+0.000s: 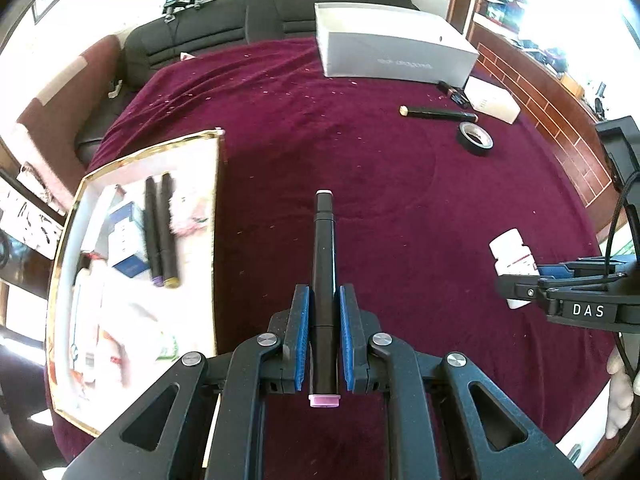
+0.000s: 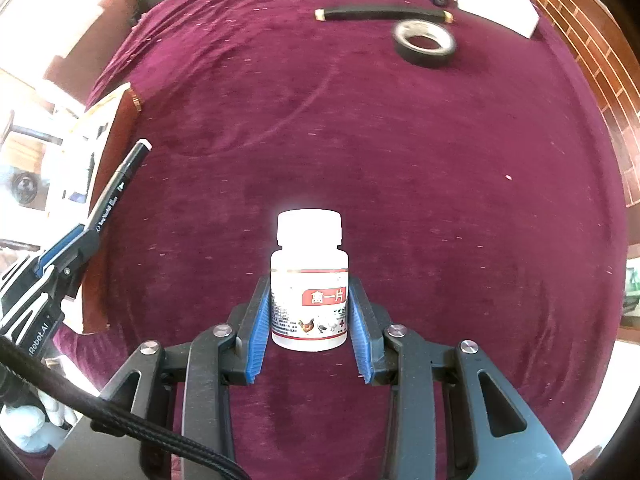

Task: Organize objects
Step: 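Carry the marker with the left gripper while the right gripper carries the pill bottle to the tray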

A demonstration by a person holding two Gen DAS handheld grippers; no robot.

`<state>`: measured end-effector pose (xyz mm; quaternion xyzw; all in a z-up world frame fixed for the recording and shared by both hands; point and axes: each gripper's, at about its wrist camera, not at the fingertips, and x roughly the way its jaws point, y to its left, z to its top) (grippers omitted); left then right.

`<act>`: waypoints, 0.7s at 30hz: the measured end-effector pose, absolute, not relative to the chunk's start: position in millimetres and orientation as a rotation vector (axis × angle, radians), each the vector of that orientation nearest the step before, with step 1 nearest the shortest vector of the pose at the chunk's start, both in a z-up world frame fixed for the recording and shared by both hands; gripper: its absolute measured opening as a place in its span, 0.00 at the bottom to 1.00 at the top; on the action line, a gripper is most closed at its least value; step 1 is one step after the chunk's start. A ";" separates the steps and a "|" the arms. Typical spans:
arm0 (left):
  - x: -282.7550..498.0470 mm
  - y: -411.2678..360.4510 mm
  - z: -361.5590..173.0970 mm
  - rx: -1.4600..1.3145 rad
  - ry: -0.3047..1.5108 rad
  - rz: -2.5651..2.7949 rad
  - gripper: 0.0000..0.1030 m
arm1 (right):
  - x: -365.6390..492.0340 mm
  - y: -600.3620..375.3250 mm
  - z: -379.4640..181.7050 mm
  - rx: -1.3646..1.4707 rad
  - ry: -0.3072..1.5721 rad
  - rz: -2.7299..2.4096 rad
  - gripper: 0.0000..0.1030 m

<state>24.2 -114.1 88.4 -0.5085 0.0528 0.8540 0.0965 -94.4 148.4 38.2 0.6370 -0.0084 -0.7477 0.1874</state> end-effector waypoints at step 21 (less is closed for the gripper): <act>76.1 -250.9 122.5 -1.560 -0.049 2.804 0.12 | -60.1 -24.8 89.0 1.580 0.045 -1.833 0.33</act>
